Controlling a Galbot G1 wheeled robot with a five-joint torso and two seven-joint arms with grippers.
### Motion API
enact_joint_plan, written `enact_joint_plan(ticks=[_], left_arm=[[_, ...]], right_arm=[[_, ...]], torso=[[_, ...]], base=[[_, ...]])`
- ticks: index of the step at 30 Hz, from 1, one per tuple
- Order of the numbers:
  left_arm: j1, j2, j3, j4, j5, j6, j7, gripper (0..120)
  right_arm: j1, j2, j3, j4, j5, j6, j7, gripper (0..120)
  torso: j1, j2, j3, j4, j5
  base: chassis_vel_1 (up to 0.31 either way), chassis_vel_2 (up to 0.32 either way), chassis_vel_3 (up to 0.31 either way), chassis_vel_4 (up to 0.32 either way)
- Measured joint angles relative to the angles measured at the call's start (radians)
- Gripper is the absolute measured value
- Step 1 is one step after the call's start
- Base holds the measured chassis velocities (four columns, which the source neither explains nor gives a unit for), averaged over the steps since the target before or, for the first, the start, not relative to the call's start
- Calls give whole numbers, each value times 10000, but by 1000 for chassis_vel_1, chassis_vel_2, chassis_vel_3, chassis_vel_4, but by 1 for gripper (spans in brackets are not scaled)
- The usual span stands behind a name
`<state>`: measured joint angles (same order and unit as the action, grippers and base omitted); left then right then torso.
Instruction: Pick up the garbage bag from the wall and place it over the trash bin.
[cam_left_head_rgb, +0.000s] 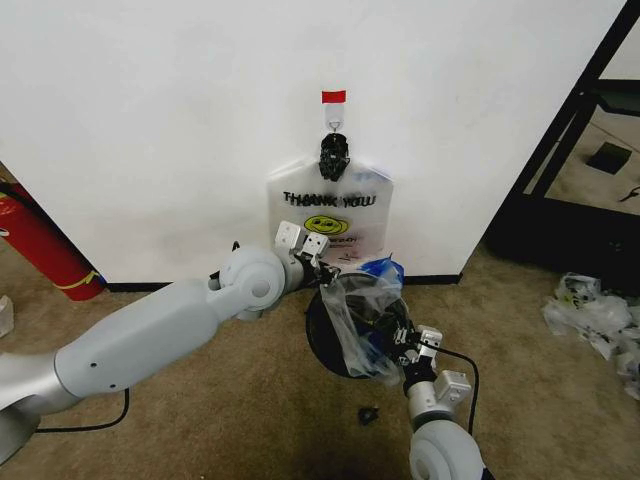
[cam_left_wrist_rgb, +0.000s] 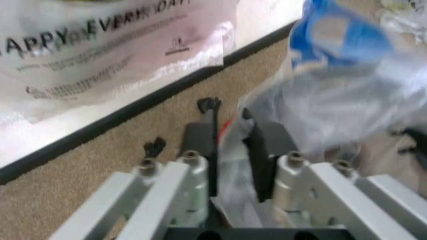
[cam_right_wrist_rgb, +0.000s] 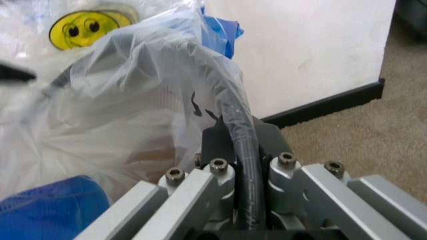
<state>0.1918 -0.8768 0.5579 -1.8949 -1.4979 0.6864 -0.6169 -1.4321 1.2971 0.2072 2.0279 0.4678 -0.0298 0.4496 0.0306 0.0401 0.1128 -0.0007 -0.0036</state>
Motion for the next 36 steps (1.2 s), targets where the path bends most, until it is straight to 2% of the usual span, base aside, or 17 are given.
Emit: enact_joint_plan(ticks=[4,13,20,28,36], left_arm=[[68,-50,-21,-40,-30,-22,-115,0],[-48,-70,-133,51,-46,-192,-219,0],[107,96,-251,449,-6,-182,-76,0],[135,542,-257,391,0,-160,251,0],[781,1158,-595,-5,-12,-151,501,0]], right_arm=[[-1,-28,63,22,24,-5,34,0],[-78,-35,129,56,94,19,25,0],[-311,-87,135,136,92,305,-396,0],[-755,-466,335,212,-359,986,-1396,0],[-765,-530,690,437,471,1247,-1573,0]], torso=[[0,0,0,0,0],[0,0,0,-1,1],[0,0,0,1,-1],[0,0,0,-1,0],[0,0,-1,1,0]], base=[[0,0,0,0],[0,0,0,0],[0,0,0,0],[0,0,0,0],[0,0,0,0]])
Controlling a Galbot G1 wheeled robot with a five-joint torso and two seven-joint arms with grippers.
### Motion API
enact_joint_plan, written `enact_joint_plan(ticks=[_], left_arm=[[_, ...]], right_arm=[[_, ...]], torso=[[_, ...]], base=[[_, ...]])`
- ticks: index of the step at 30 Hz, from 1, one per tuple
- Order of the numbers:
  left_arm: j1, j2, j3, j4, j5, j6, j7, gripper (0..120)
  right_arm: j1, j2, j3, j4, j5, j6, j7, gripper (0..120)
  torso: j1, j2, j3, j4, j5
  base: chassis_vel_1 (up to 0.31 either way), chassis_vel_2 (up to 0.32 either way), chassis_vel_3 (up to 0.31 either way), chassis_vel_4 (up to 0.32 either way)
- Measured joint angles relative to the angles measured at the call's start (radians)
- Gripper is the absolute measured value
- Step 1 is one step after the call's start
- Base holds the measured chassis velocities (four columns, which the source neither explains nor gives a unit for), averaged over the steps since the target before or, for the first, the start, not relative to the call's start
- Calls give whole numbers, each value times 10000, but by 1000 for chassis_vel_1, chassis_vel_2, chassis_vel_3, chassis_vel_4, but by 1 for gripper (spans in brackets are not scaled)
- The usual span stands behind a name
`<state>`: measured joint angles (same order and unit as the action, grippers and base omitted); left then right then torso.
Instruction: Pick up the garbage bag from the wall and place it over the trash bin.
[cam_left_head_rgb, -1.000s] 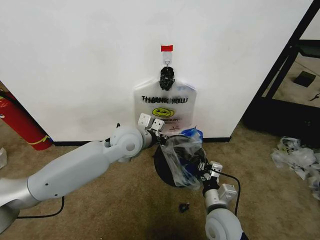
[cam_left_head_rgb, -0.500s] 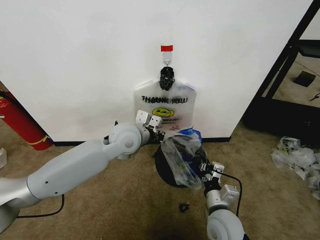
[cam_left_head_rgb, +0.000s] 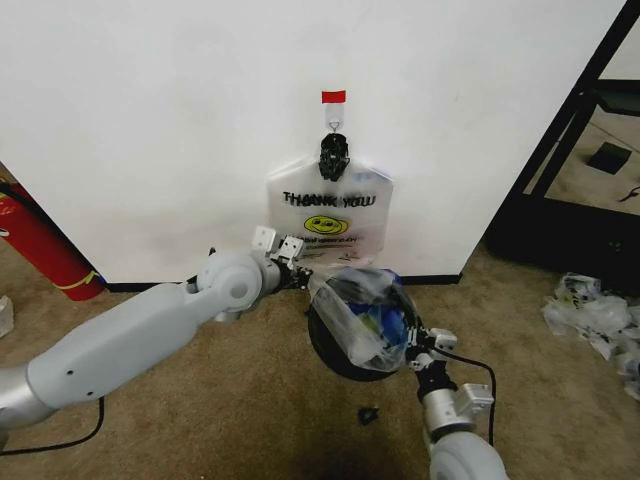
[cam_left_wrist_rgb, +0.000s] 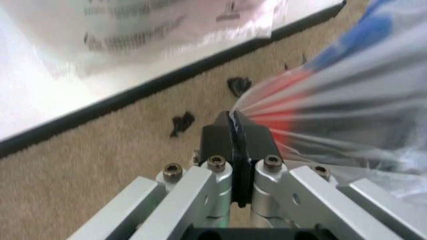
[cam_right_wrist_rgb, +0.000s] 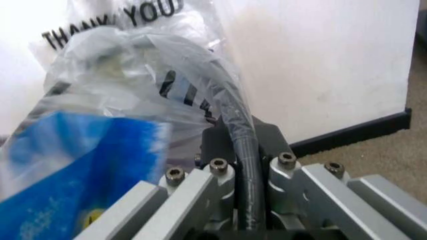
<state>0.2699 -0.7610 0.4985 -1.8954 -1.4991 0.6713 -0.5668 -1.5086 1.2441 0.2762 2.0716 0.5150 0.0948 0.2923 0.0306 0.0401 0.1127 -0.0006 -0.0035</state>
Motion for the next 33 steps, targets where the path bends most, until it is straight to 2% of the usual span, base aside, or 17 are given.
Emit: enact_joint_plan(ticks=[13,15,20,22,24,25,26,27,28,29,31,33], left_arm=[[789,347,-501,-341,-1,-9,144,0],[840,362,-561,-398,0,-11,143,5],[1333,676,-1298,-1049,66,44,106,30],[1488,726,-1438,-1150,134,76,101,31],[2127,855,-2200,-1603,466,122,24,41],[2268,878,-2407,-1734,550,111,-1,43],[2585,916,-2848,-2095,775,62,-44,50],[2736,927,-3046,-2333,953,24,-46,51],[2884,964,-3206,-2747,1334,-63,-7,57],[2884,964,-3206,-2747,1334,-63,-7,57],[2898,983,-3037,-3393,1908,-141,96,65],[2661,717,-2418,-3981,2111,-81,10,74]], right_arm=[[202,201,63,62,915,-222,545,0],[213,212,64,57,955,-280,646,0],[292,283,54,-76,1249,-540,1030,0],[312,284,54,-84,1274,-558,1057,0],[373,282,64,-112,1347,-608,1126,0],[379,281,65,-121,1347,-614,1131,0],[395,282,72,-156,1324,-616,1134,0],[395,285,71,-178,1296,-616,1134,0],[386,286,70,-227,1217,-611,1129,0],[386,286,70,-227,1217,-611,1129,0],[364,293,44,-308,1029,-560,1086,0],[354,328,-15,-384,749,-496,1032,0]], torso=[[0,0,0,-1,-1],[0,0,0,-3,-2],[0,0,1,-1,0],[0,0,0,-2,1],[1,0,1,-1,-6],[0,0,0,0,-6],[0,0,0,4,2],[0,0,0,3,1],[0,0,0,3,-5],[0,0,0,3,-5],[0,0,0,0,5],[0,0,0,0,0]], base=[[0,0,0,0],[0,0,0,0],[0,0,0,0],[0,0,0,0],[0,0,0,0],[0,0,0,0],[0,0,0,0],[0,0,0,0],[0,0,0,0],[0,0,0,0],[0,0,0,0],[0,0,0,0]])
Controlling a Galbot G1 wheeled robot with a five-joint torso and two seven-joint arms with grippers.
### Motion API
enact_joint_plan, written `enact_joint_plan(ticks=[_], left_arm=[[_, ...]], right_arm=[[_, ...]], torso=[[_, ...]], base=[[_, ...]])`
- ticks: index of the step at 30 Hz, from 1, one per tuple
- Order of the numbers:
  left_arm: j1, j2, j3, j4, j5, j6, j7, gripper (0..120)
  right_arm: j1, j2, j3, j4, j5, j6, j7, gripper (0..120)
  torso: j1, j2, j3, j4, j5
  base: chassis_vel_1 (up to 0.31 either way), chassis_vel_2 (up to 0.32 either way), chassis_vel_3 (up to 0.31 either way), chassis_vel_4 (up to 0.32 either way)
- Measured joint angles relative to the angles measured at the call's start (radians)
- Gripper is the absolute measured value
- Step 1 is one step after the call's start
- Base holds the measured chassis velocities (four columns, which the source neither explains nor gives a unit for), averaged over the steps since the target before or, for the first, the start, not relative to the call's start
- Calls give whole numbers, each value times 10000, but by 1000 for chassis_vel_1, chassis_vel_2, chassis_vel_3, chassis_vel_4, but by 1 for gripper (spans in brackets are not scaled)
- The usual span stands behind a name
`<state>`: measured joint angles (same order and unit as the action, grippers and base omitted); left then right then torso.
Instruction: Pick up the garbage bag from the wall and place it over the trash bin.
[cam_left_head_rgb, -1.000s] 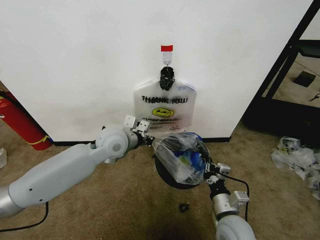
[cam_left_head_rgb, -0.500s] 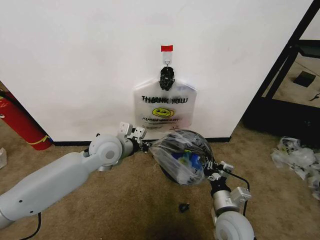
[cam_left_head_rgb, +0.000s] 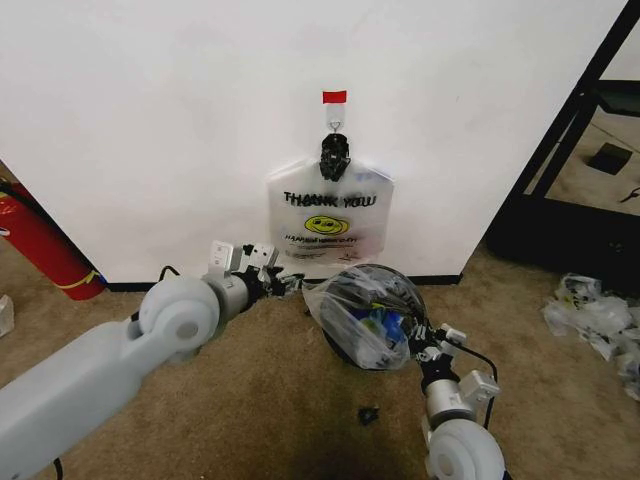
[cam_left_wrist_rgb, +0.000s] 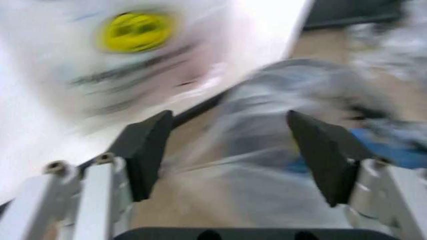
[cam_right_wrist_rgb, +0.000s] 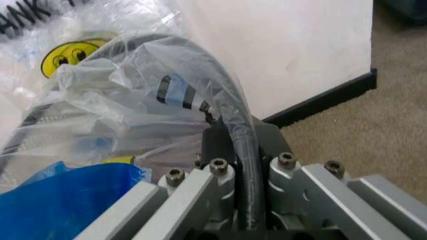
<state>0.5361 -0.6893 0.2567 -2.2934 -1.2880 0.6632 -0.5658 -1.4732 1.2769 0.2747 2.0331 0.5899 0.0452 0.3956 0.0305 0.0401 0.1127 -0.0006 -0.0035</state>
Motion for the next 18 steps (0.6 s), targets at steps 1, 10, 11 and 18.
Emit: enact_joint_plan(ticks=[1,10,11,18], left_arm=[[-213,-200,452,-156,-97,122,-189,79],[-2110,-1871,2591,975,-1906,715,-1905,99],[-2110,-1871,2591,975,-1906,715,-1905,99],[-2954,-3028,2907,2357,-3576,722,-2825,93]], right_arm=[[4,18,-29,-7,-102,15,-13,0],[-48,6,-61,-38,-641,59,-57,0],[-48,6,-61,-38,-641,59,-57,0],[-128,12,-47,-59,-837,148,-113,0]], torso=[[0,0,-1,0,2],[0,0,1,-3,5],[0,0,1,-3,5],[1,-1,2,-5,2]], base=[[0,0,0,0],[0,0,0,0],[0,0,0,0],[0,0,0,0]])
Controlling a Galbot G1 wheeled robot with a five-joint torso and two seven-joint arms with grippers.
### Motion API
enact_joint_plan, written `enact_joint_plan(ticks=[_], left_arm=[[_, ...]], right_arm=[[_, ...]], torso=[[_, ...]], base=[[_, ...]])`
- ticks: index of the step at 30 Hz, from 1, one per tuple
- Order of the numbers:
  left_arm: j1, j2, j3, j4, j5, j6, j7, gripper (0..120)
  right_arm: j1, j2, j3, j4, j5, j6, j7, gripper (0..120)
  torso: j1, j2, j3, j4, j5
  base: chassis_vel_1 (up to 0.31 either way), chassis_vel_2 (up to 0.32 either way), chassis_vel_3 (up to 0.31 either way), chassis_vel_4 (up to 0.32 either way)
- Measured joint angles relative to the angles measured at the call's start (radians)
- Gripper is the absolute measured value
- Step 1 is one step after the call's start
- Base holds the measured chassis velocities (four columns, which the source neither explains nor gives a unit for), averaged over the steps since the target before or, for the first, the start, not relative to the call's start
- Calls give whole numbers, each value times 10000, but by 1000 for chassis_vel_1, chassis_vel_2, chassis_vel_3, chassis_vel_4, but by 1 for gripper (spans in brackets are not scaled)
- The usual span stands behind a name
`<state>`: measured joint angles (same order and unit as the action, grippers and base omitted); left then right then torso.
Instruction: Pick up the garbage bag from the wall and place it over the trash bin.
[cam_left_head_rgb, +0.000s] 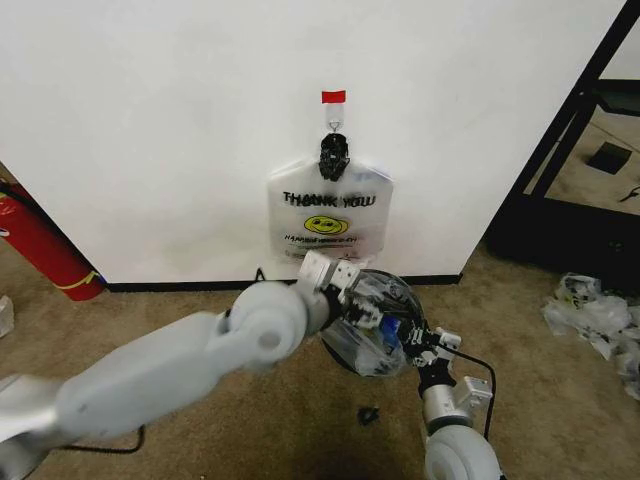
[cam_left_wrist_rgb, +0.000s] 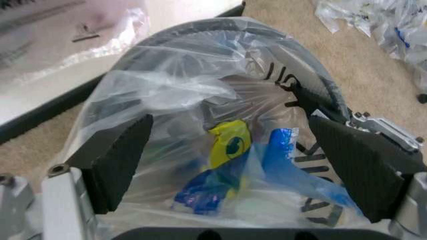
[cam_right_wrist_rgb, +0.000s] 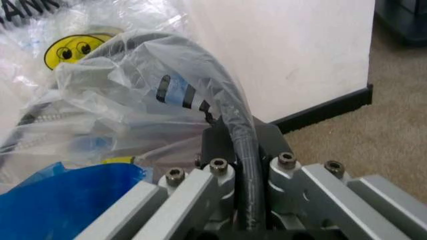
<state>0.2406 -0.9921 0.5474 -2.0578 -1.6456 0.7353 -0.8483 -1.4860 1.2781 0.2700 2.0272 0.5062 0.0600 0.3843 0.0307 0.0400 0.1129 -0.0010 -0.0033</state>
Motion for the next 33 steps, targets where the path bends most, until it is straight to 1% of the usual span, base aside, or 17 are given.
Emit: enact_joint_plan(ticks=[3,4,6,7,12,17,21,25,28,33], left_arm=[[-22,-221,102,45,-424,0,-375,84],[-10,-244,132,44,-480,0,-448,81],[19,-255,196,27,-661,0,-604,71],[29,-249,202,3,-749,0,-665,68],[63,-140,228,-192,-1067,22,-778,66],[169,-114,375,-198,-1139,22,-779,65],[330,-102,417,-263,-1198,19,-738,59],[395,-178,413,-298,-1226,16,-696,58],[399,-267,439,-136,-1212,12,-673,55],[343,-325,294,194,-1132,8,-668,55]], right_arm=[[0,-24,16,-2,-37,25,-6,0],[0,-28,17,-2,-41,26,-5,0],[-9,-32,18,-2,-78,28,-6,0],[-13,-33,17,-2,-96,28,-6,0],[-19,-34,17,-13,-155,39,-6,0],[-8,-29,9,-38,-176,49,-4,0],[-11,-37,5,-47,-247,49,-1,0],[-15,-40,-9,-74,-266,48,1,0],[-6,-25,-43,-78,-267,49,1,0],[-4,-29,-62,-79,-268,47,-2,0]], torso=[[0,0,0,4,-3],[0,0,0,4,-2],[0,0,0,3,-2],[0,-1,0,3,-3],[-1,0,-1,4,-2],[-1,-1,-1,3,-3],[0,0,-1,4,-3],[-1,0,-1,3,-3],[-1,0,-1,2,-3],[0,-1,-1,2,-3]], base=[[0,0,0,0],[0,0,0,0],[0,0,0,0],[0,0,0,0],[0,0,0,0],[0,0,0,0],[0,0,0,0],[0,0,0,0],[0,0,0,0],[0,0,0,0]])
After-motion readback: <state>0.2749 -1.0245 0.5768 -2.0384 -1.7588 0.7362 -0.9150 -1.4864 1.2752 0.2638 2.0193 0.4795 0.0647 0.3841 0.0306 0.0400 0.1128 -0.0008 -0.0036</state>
